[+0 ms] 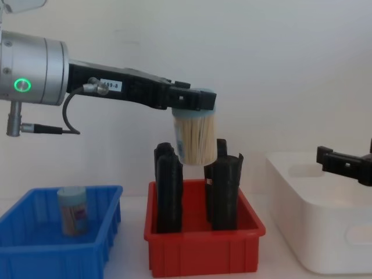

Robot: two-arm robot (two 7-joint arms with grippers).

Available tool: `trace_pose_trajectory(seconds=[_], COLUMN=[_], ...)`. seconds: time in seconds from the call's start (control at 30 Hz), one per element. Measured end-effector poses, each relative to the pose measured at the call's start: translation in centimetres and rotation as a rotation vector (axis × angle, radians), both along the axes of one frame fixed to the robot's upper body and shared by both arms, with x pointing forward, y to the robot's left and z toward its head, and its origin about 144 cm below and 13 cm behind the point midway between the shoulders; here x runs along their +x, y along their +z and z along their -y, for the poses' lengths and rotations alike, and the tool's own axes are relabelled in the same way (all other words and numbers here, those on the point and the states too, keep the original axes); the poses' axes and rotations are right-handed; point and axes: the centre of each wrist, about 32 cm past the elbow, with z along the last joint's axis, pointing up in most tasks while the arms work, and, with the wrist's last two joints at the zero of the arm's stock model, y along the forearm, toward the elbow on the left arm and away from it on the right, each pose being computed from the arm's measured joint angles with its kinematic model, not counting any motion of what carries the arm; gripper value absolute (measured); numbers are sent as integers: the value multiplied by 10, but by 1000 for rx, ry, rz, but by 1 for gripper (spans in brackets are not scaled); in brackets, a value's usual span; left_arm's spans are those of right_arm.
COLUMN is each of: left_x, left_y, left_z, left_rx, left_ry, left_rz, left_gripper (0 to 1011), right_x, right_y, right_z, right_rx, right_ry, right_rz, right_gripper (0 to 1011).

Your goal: Pick the cotton swabs from the blue box and place them into the white box.

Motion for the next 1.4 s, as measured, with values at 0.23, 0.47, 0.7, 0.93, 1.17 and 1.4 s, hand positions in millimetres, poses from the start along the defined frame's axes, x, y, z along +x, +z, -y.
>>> trace_pose_trajectory(seconds=[0.23,0.47,0.7,0.93,1.17,1.4], left_x=[1,1,1,2,2,2], left_y=[2,3,3,4,4,4], left_z=[3,5,7,7,8,8], left_rx=[4,6,7,8,8,8], left_ry=[-28,-44,-53,-58,-61,-63], left_rz=[1,1,1,1,1,1], left_gripper=[669,670,669,669,670,670], right_x=[2,6,11,19,27,38], right_y=[1,4,8,15,22,30], right_z=[0,-2,-5,-10,-16,-21], right_rx=[-19,-50,-84,-125,-164,-215], right_ry=[41,115,204,315,394,454], right_rz=[3,7,16,35,60,90], right_gripper=[1002,1002,1002,1002,1002,1002])
